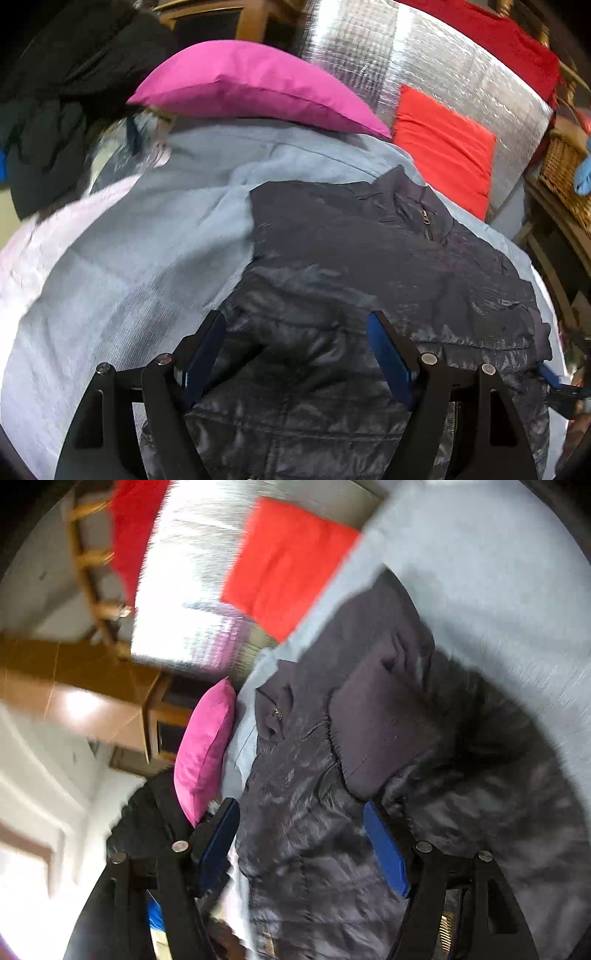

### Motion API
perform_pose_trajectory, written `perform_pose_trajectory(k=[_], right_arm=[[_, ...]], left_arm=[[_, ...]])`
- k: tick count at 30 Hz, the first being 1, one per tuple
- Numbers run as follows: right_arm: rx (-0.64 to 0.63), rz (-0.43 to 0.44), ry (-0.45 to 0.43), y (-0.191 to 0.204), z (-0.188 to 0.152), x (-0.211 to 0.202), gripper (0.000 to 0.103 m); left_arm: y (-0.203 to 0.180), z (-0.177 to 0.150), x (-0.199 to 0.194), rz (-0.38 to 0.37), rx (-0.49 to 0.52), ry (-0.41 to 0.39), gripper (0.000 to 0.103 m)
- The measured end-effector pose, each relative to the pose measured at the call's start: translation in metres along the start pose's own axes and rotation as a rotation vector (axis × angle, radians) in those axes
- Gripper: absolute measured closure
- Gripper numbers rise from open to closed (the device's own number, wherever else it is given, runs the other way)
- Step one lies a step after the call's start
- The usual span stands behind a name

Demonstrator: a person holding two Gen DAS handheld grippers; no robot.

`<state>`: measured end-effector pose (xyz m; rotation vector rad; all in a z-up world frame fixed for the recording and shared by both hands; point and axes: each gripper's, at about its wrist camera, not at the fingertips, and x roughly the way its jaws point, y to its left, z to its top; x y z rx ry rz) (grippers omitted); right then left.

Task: Fold large clothes

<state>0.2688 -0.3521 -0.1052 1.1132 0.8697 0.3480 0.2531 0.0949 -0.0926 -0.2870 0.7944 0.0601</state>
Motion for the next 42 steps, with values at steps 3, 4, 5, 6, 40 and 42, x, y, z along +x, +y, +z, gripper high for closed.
perform_pose_trajectory(k=[3, 4, 5, 6, 40, 42], right_arm=[[0.074, -0.060, 0.004, -0.009, -0.001, 0.019, 0.030], [0.090, -0.054, 0.000, -0.011, -0.002, 0.022, 0.031], [0.083, -0.051, -0.010, -0.010, -0.002, 0.024, 0.031], [0.072, -0.061, -0.023, -0.007, -0.002, 0.025, 0.031], [-0.457, -0.289, -0.047, 0.077, -0.010, 0.014, 0.068], [-0.503, -0.279, -0.031, 0.090, -0.005, 0.035, 0.035]], left_arm=[[0.012, -0.004, -0.003, -0.017, -0.021, -0.003, 0.024], [0.015, -0.005, -0.004, -0.018, -0.024, -0.008, 0.024], [0.017, -0.005, -0.004, -0.018, -0.026, -0.011, 0.024], [0.021, -0.005, -0.003, -0.019, -0.029, -0.010, 0.024], [-0.052, 0.020, 0.032, 0.045, 0.165, -0.040, 0.024], [-0.064, 0.018, 0.039, 0.045, 0.209, -0.022, 0.024]])
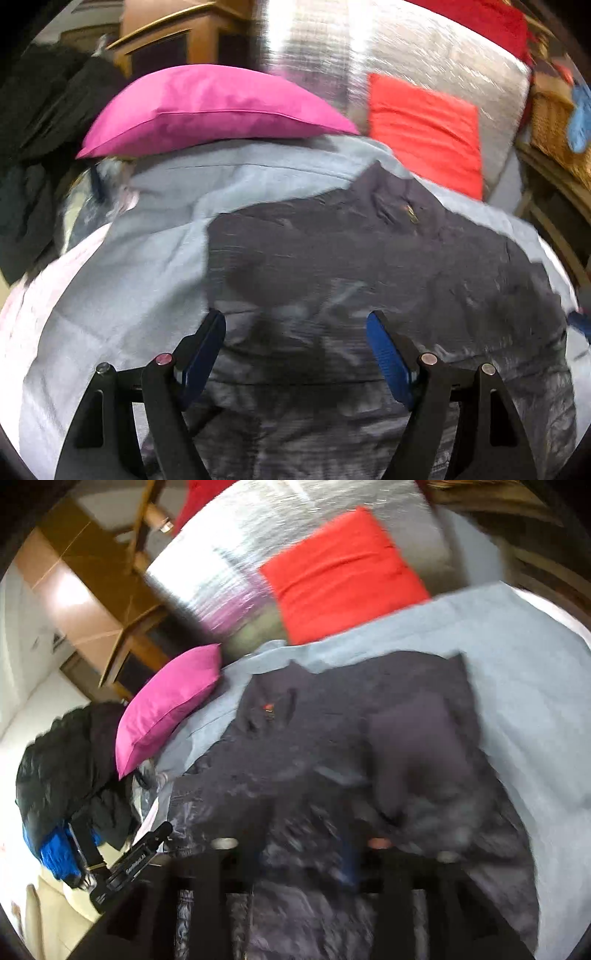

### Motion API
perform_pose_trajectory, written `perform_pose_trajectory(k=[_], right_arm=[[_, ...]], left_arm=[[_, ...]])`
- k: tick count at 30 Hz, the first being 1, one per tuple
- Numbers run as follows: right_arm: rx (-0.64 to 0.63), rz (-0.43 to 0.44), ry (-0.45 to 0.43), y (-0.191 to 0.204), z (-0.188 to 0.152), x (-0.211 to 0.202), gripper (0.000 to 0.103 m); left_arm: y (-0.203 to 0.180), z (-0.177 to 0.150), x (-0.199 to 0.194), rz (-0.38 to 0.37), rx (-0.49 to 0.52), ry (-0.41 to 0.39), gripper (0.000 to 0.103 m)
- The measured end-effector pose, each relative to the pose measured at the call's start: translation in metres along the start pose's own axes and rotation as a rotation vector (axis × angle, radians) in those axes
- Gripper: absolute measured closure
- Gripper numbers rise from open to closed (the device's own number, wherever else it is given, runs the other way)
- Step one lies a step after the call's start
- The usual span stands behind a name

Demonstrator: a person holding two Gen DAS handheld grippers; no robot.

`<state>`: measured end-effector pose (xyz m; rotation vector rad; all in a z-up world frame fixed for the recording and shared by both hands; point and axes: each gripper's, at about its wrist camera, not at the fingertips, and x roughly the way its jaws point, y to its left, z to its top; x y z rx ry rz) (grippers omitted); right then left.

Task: Fold large clothes

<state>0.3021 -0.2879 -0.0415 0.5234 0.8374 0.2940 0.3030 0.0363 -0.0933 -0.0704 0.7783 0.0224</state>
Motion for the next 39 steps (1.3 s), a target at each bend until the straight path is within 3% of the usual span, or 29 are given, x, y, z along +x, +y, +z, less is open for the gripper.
perform_pose_trajectory(k=[1, 3, 7, 13, 17, 21, 24, 28, 31, 35, 39], right_arm=[[-0.010, -0.001, 0.004, 0.003, 0.004, 0.010, 0.028], [-0.028, -0.017, 0.024, 0.002, 0.009, 0.031, 0.028], [0.029, -0.041, 0.144, -0.031, 0.007, 0.074, 0.031], [0.056, -0.053, 0.138, -0.028, 0.010, 0.068, 0.030], [-0.003, -0.027, 0.081, -0.007, 0.025, 0.059, 0.030], [0.045, -0.068, 0.093, -0.026, 0.037, 0.076, 0.030], [0.087, -0.083, 0.131, -0.046, 0.034, 0.096, 0.029], [0.077, -0.092, 0.122, -0.040, 0.037, 0.094, 0.029], [0.065, -0.061, 0.097, -0.032, 0.035, 0.073, 0.029], [0.004, -0.021, 0.082, -0.029, 0.029, 0.041, 0.029], [0.012, -0.037, 0.019, -0.060, 0.033, 0.004, 0.029]], left_arm=[[-0.006, -0.002, 0.005, 0.007, 0.021, 0.009, 0.024], [-0.016, -0.006, 0.015, 0.026, 0.052, 0.032, 0.024], [-0.025, -0.014, 0.035, 0.050, 0.098, 0.076, 0.022], [-0.024, -0.008, 0.031, 0.037, 0.105, 0.092, 0.021], [-0.010, -0.003, 0.018, 0.032, 0.075, 0.039, 0.021], [0.006, -0.012, 0.039, 0.031, 0.044, 0.105, 0.021], [0.011, -0.015, 0.045, 0.035, 0.043, 0.099, 0.019], [0.013, -0.010, 0.041, 0.041, 0.029, 0.119, 0.019], [0.024, -0.002, 0.026, 0.005, -0.005, 0.083, 0.019], [0.065, 0.009, 0.004, -0.064, -0.106, 0.032, 0.019], [0.122, 0.026, 0.027, -0.136, -0.264, 0.088, 0.019]])
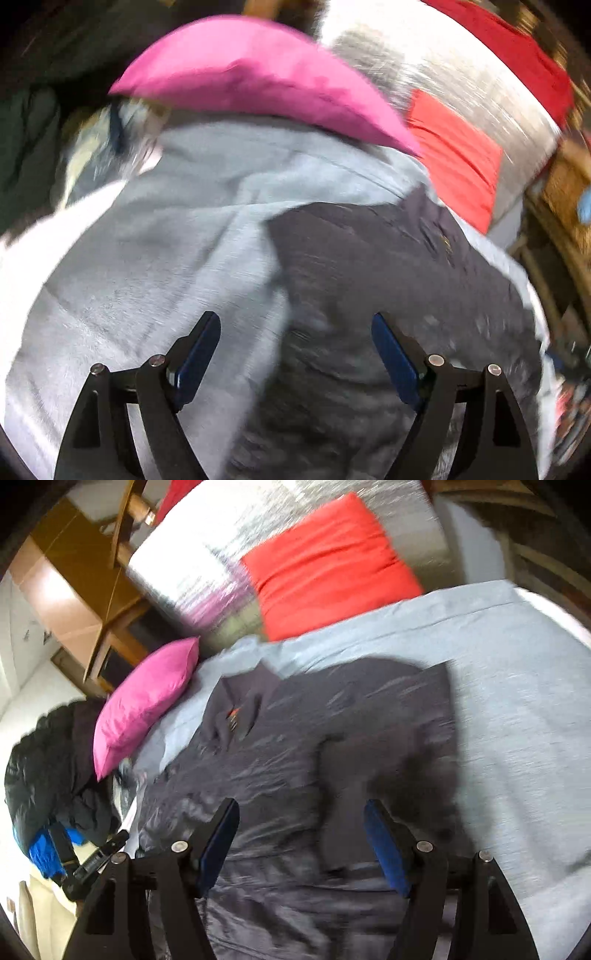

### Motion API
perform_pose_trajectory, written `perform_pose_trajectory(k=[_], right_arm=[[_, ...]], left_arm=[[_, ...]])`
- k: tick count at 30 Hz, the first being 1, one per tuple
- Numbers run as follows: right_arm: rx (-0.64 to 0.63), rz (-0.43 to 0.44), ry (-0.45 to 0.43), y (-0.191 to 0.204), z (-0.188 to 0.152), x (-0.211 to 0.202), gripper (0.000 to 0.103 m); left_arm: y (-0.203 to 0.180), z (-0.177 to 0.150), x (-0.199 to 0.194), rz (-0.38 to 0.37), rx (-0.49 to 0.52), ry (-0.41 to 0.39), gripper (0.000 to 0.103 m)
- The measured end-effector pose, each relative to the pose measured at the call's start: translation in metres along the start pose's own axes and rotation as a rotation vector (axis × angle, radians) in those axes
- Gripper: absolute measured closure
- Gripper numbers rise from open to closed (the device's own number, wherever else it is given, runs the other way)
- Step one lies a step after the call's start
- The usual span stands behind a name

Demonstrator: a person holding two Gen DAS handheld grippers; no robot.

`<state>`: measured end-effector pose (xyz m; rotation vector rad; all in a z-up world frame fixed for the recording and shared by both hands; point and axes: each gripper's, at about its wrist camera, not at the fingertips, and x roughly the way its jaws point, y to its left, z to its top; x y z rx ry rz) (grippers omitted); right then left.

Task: Fold large clothes

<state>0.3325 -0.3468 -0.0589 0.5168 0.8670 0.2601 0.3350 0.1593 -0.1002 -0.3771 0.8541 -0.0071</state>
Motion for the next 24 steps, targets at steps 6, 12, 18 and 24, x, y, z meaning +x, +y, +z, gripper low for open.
perform_pose_trajectory(k=[6, 12, 18, 24], right_arm=[[0.121, -0.034, 0.034, -0.069, 0.027, 0.012, 0.029], [0.148, 0.027, 0.113, -0.095, 0.045, 0.049, 0.029], [0.076, 0.004, 0.145, -0.082, 0.060, 0.070, 0.084], [-0.002, -0.110, 0.120, -0.081, 0.049, 0.078, 0.088]], left_arm=[[0.016, 0.021, 0.044, -0.073, -0.038, 0.111, 0.020], [-0.005, 0.032, 0.071, -0.103, 0.049, 0.147, 0.062], [-0.031, 0.040, 0.065, -0.070, 0.194, 0.080, 0.089], [-0.033, 0.023, 0.087, 0.000, 0.295, 0.070, 0.088]])
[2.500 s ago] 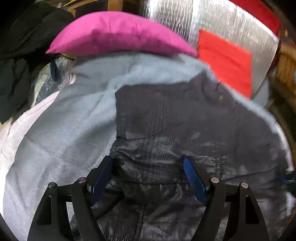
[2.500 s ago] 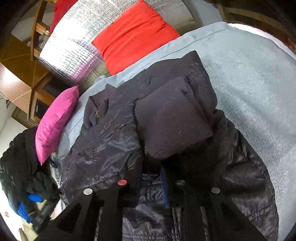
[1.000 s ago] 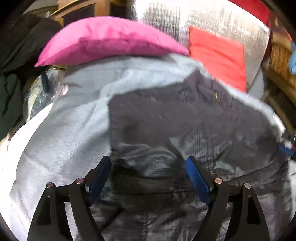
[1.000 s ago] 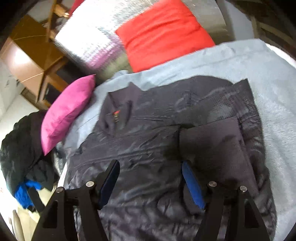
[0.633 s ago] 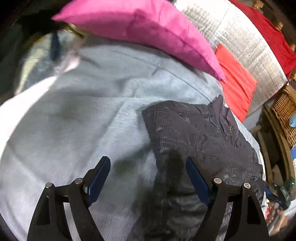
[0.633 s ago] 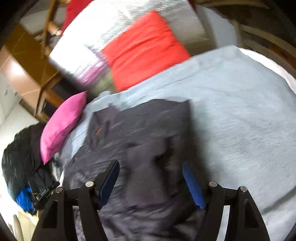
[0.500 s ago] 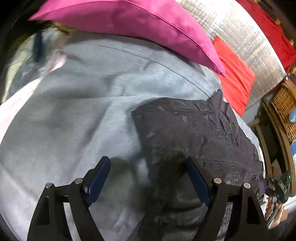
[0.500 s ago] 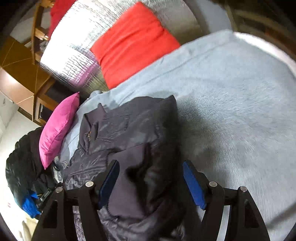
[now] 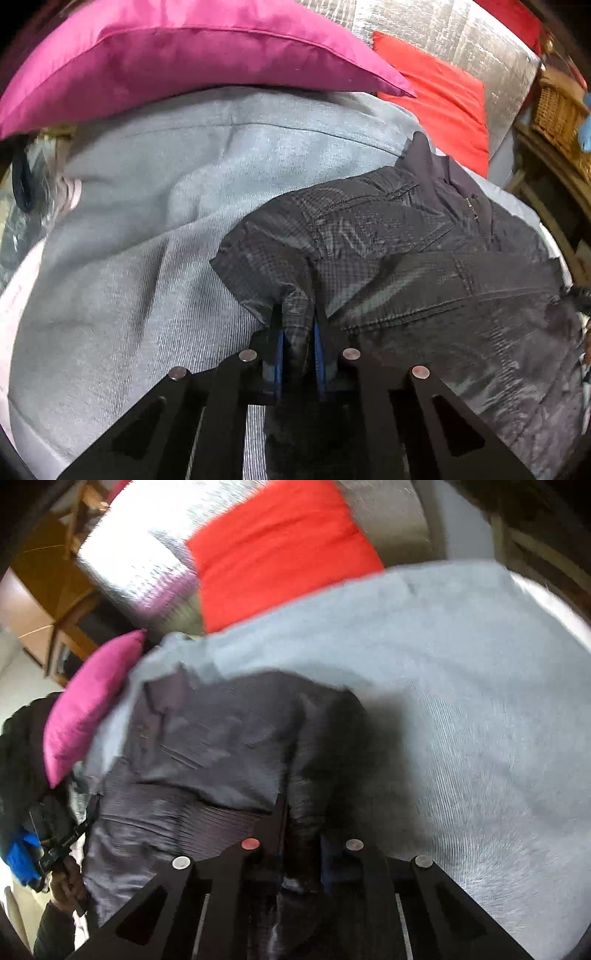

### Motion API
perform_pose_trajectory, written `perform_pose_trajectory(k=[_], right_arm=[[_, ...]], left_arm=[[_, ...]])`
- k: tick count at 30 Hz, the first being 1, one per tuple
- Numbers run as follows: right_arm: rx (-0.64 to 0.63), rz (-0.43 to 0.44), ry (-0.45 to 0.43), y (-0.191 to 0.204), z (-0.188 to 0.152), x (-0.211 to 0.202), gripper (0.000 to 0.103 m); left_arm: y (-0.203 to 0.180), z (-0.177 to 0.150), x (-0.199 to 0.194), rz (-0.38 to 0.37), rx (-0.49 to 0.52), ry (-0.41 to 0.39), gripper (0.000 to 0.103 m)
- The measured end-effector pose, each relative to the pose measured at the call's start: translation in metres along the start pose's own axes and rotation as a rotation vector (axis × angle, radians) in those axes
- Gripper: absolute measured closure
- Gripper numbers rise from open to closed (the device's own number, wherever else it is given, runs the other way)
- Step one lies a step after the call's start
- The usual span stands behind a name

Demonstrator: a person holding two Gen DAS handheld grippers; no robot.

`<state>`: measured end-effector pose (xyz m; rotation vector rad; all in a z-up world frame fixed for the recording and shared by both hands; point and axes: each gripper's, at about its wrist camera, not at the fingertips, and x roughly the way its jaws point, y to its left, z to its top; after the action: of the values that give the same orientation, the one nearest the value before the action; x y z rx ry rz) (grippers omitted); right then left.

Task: Fold large clothes

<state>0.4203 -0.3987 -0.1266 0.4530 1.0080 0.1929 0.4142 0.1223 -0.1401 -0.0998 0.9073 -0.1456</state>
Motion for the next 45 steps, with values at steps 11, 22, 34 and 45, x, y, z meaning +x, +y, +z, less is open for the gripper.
perform_pose_trajectory(k=[11, 22, 34, 45], right_arm=[[0.089, 0.132, -0.085, -0.005, -0.019, -0.051, 0.020], [-0.023, 0.079, 0.006, 0.017, -0.047, -0.042, 0.076], [0.033, 0.102, -0.068, 0.002, -0.055, -0.085, 0.027], [-0.069, 0.020, -0.026, 0.028, -0.070, -0.067, 0.077]], left_arm=[[0.047, -0.011, -0.064, -0.128, -0.206, -0.061, 0.048], [0.015, -0.043, -0.056, -0.123, -0.180, -0.032, 0.091], [0.002, -0.051, -0.096, -0.031, -0.140, -0.095, 0.023], [-0.017, -0.078, -0.052, 0.026, -0.077, 0.029, 0.066]])
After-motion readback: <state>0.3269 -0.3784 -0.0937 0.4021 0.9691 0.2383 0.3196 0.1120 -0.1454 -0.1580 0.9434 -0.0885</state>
